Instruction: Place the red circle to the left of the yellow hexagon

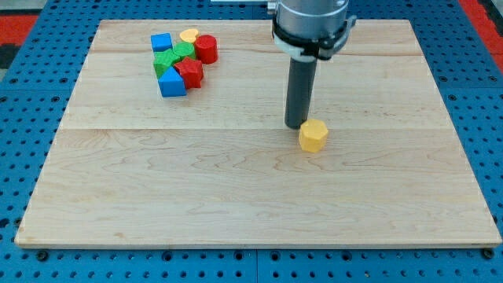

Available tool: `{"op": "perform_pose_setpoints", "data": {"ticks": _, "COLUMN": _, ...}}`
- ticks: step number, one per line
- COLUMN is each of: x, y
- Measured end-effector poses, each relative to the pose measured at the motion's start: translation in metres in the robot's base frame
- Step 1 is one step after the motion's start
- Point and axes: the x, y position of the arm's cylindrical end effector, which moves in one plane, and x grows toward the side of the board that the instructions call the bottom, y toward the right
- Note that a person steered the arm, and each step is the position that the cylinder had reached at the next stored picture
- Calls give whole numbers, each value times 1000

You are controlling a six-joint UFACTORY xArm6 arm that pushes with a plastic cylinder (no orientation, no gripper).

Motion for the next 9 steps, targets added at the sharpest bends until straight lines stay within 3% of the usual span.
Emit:
{"op": "perform_pose_setpoints", "data": {"ticks": 2, "x": 57, "y": 87}}
{"op": "perform_pose_setpoints", "data": {"ticks": 4, "x": -44, "y": 57}}
{"op": "perform_pose_setpoints", "data": {"ticks": 5, "x": -117, "y": 25}}
{"op": "perform_pose_setpoints", "data": {"ticks": 7, "x": -242, "y": -122}}
{"op": "perform_pose_setpoints", "data": {"ticks": 8, "x": -258, "y": -178}}
{"op": "perform_pose_setpoints", "data": {"ticks": 9, "x": -234, "y": -212}}
